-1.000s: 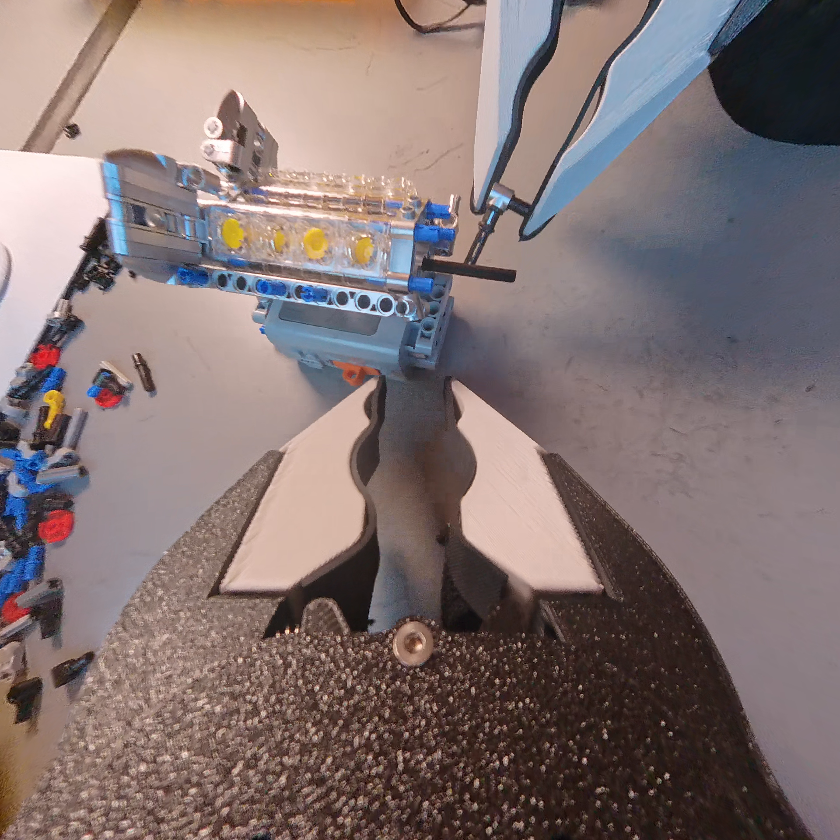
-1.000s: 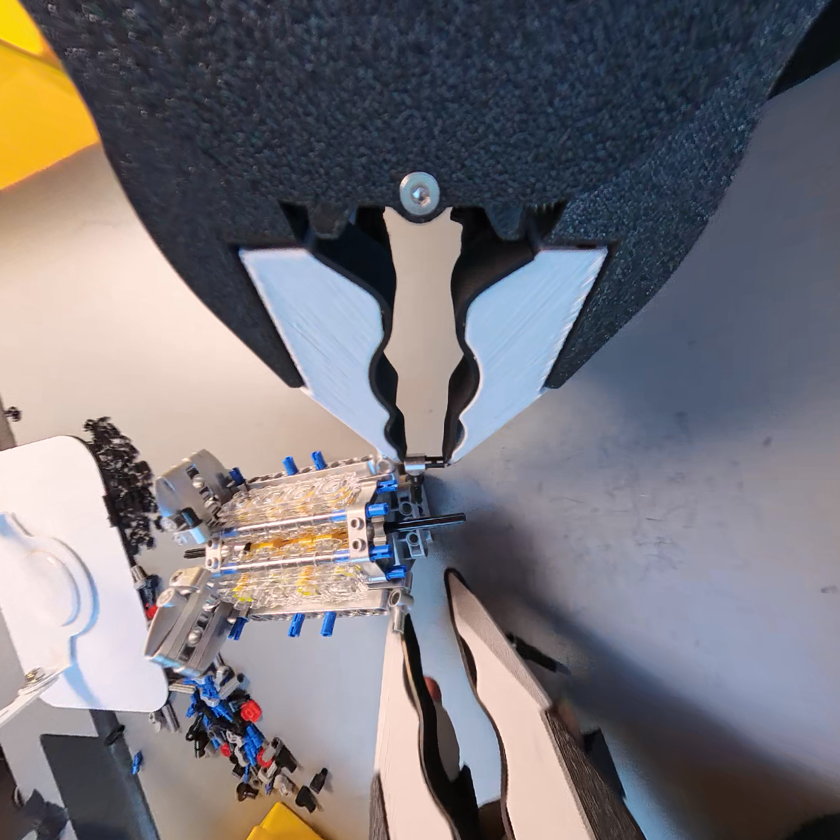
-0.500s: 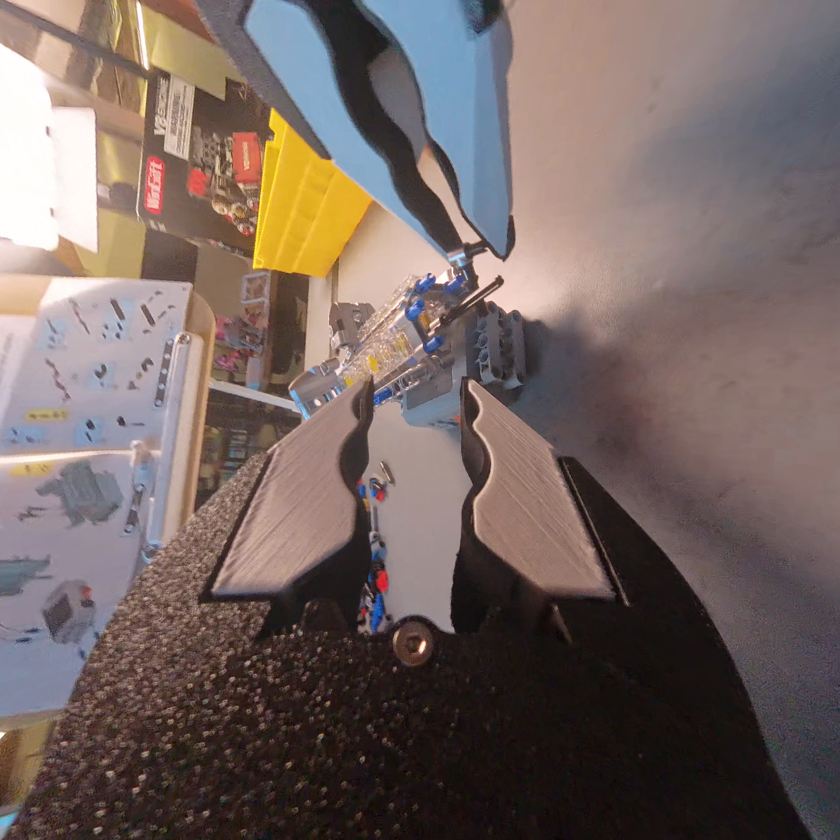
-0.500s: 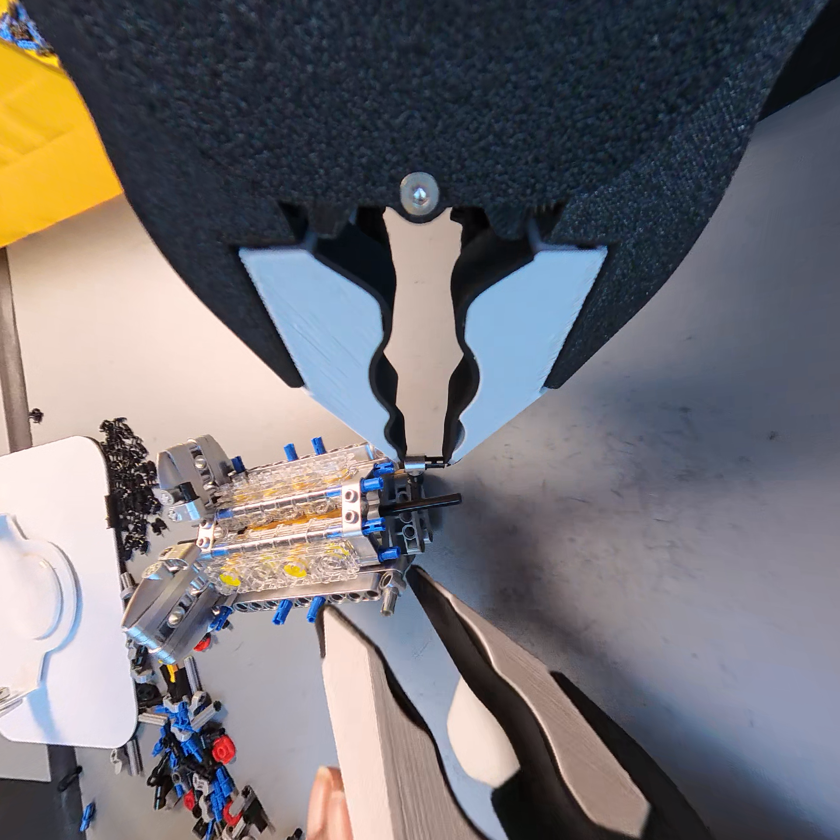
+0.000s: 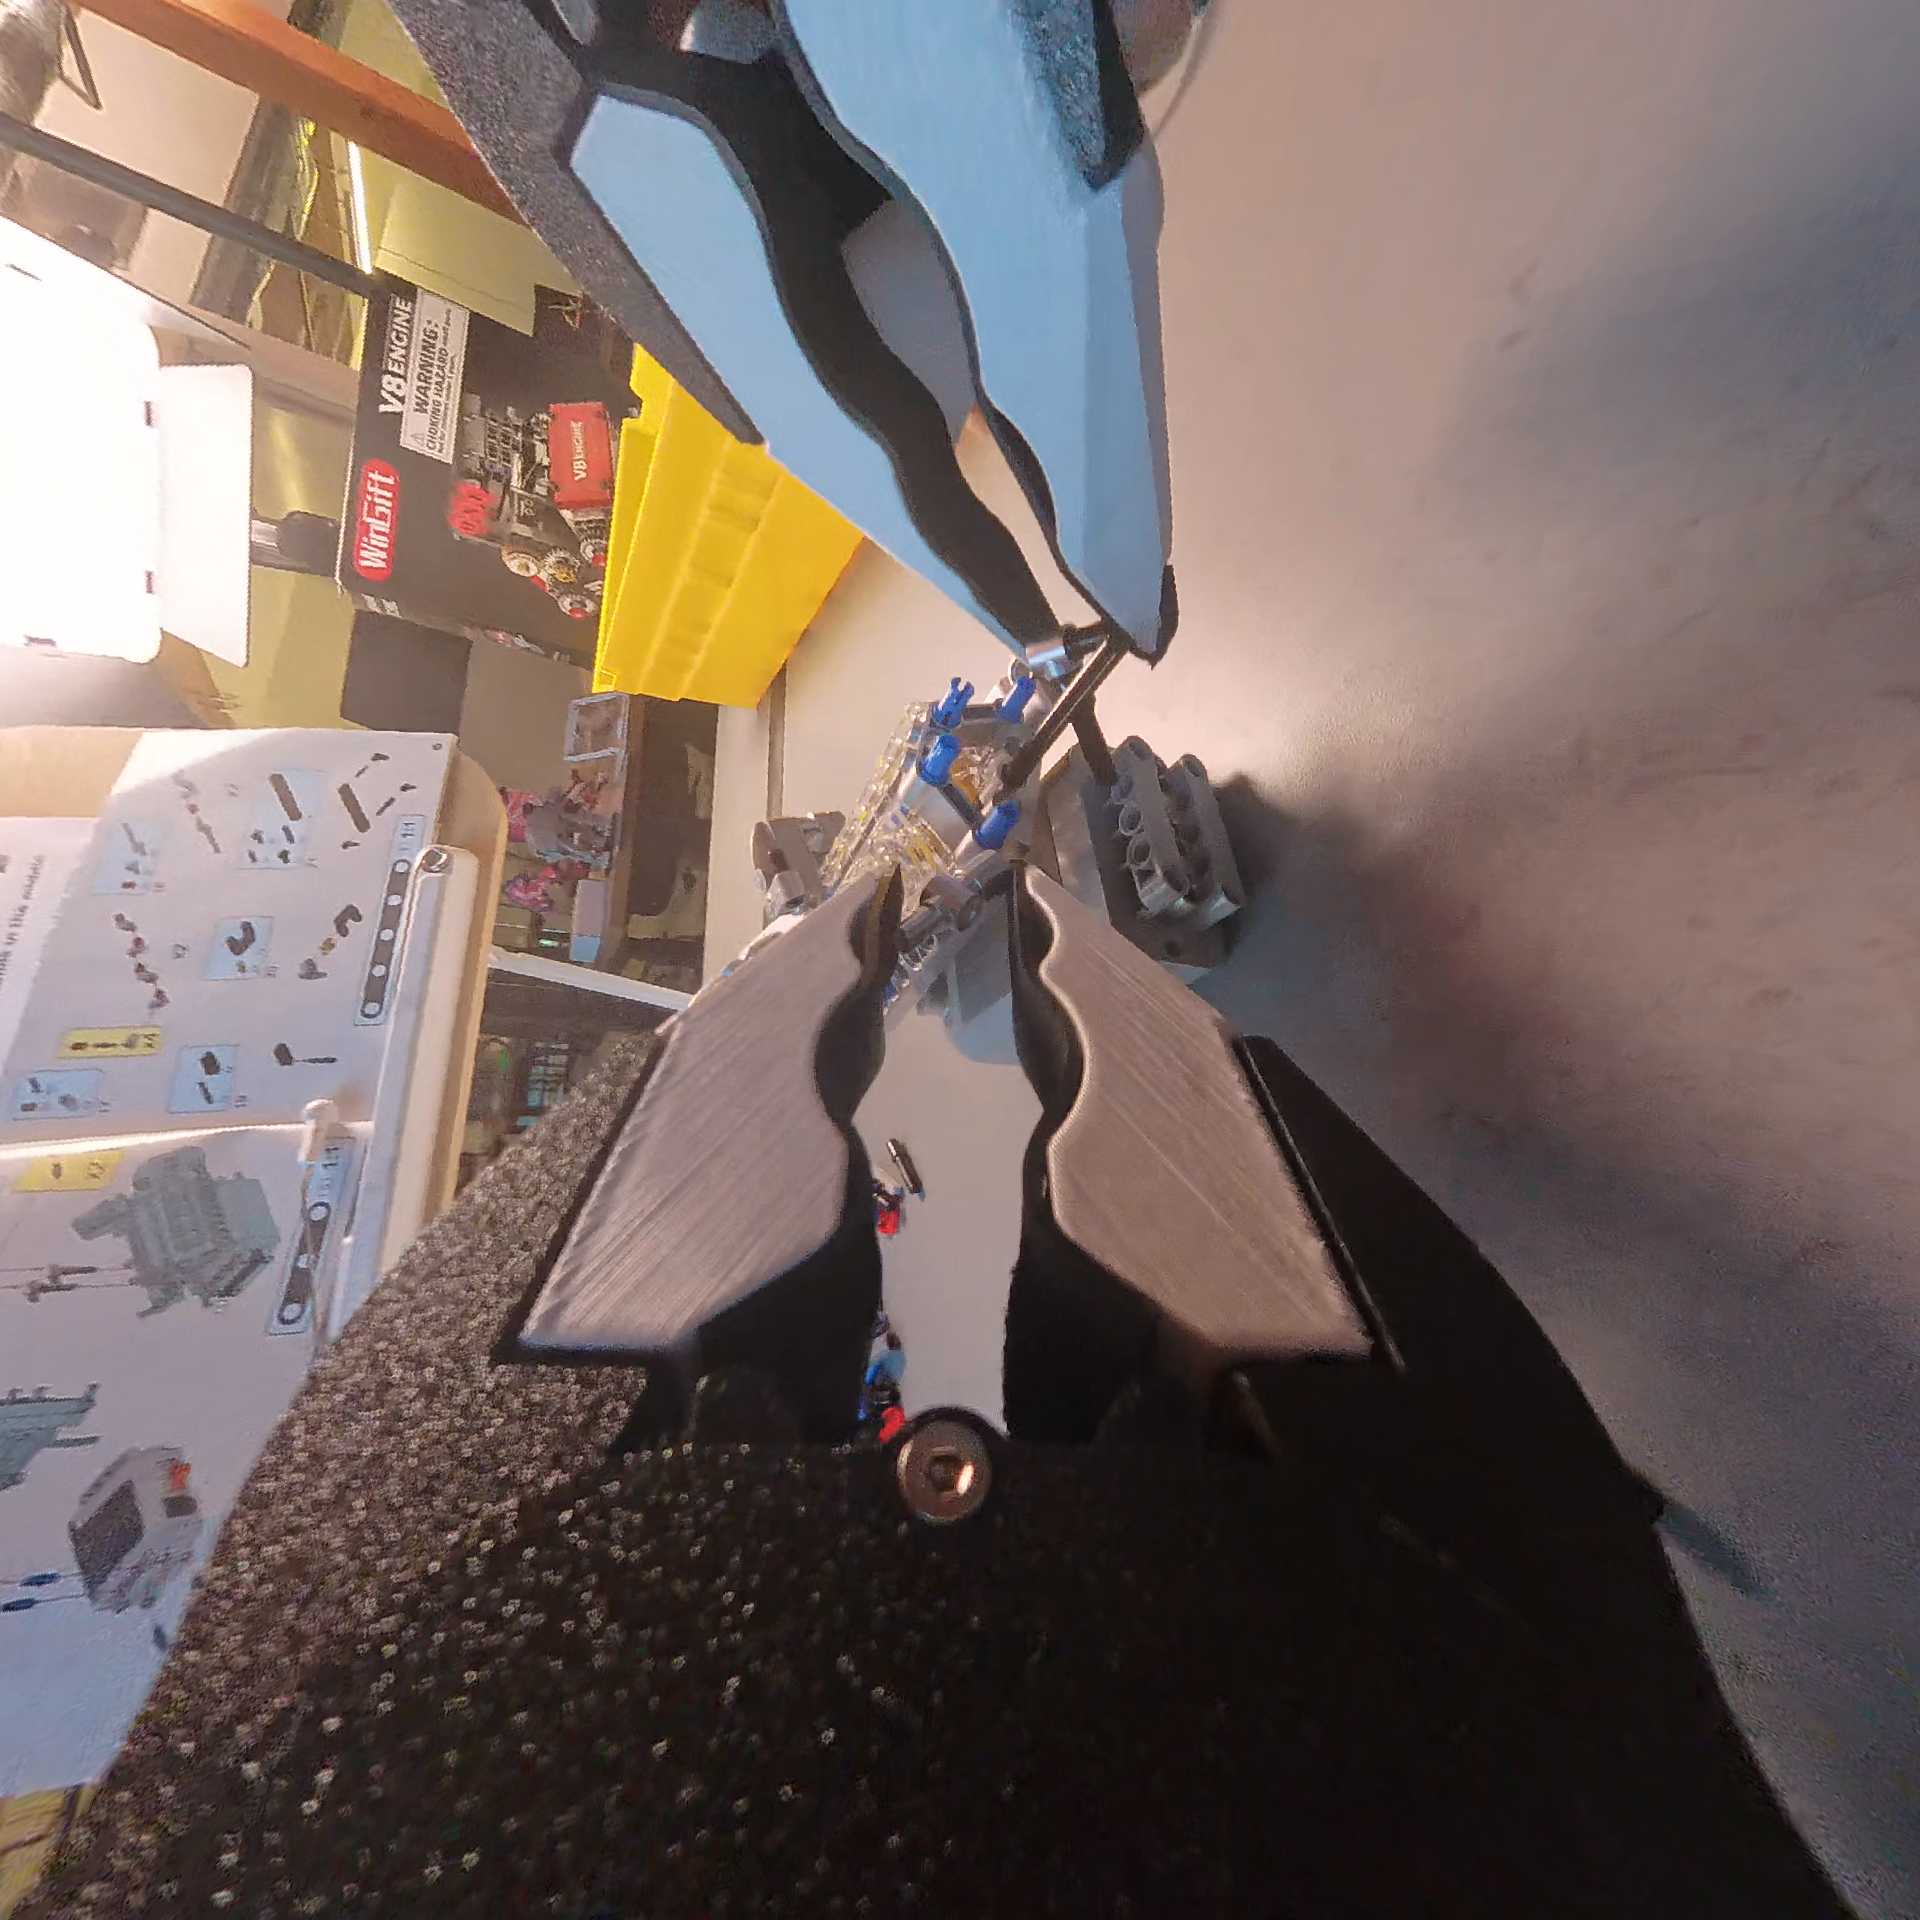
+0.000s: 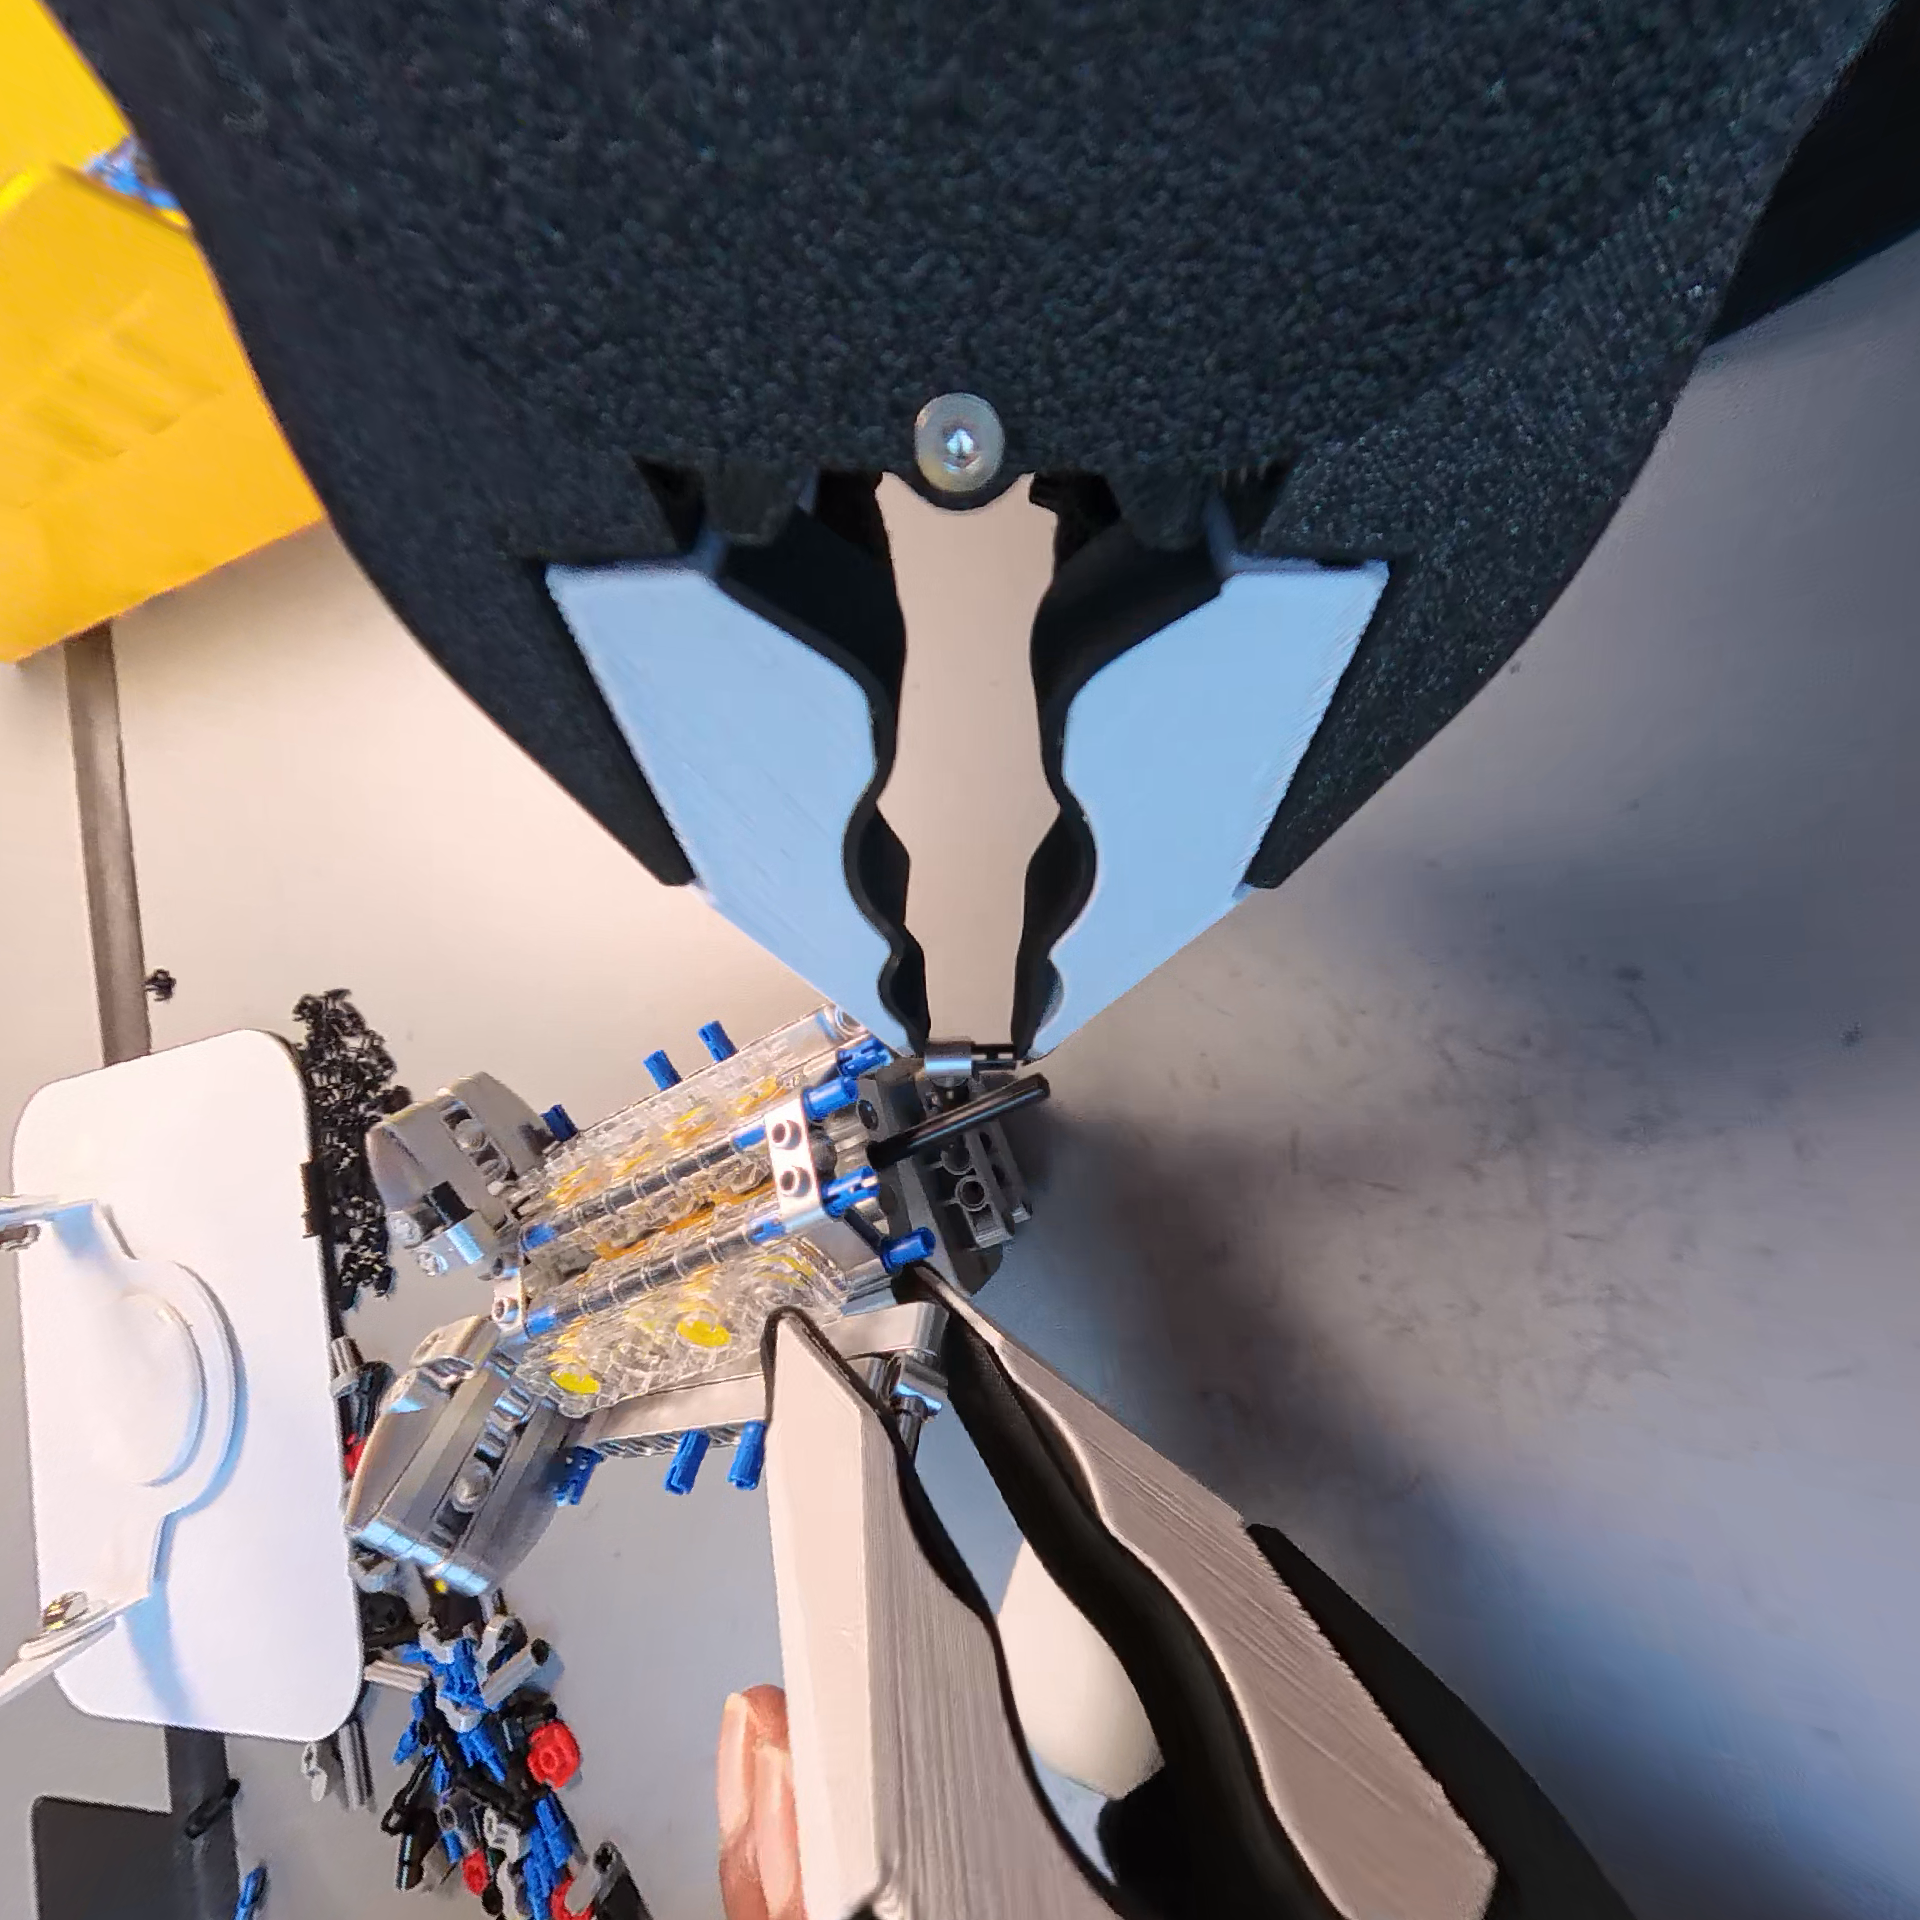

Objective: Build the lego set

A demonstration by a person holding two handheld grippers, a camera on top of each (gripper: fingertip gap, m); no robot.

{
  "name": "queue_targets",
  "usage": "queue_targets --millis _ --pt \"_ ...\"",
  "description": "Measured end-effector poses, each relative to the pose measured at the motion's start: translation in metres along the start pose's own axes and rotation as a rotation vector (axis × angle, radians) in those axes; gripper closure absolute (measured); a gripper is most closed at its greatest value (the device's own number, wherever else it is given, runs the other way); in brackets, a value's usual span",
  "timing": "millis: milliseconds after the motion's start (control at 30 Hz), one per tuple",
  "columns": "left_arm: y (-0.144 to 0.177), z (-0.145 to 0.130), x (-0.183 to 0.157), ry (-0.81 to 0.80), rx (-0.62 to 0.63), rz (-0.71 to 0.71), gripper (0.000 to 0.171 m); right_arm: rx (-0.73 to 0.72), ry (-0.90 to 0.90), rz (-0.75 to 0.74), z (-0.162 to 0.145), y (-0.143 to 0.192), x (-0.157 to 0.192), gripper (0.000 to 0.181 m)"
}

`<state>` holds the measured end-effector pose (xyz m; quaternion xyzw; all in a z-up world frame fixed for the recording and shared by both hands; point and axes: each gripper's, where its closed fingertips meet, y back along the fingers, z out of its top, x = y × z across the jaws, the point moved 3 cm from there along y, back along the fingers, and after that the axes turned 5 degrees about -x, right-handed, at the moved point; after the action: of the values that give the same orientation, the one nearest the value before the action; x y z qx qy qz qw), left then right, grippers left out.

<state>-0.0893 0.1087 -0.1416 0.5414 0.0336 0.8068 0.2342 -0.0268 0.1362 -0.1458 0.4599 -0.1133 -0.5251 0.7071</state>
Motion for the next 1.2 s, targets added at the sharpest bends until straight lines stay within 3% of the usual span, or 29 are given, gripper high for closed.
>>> queue_targets --millis 400,633,1200 --pt "0.003 0.004 0.004 0.147 -0.063 0.007 0.155 0.272 0.243 0.098 0.003 0.0 -0.008 0.166" --pt "0.004 0.003 0.002 0.154 -0.078 0.003 0.156 0.405 0.345 0.123 0.005 -0.002 -0.007 0.166" --pt "0.005 0.007 0.002 0.178 -0.102 -0.004 0.156 0.422 0.381 0.097 0.011 0.007 -0.011 0.166"
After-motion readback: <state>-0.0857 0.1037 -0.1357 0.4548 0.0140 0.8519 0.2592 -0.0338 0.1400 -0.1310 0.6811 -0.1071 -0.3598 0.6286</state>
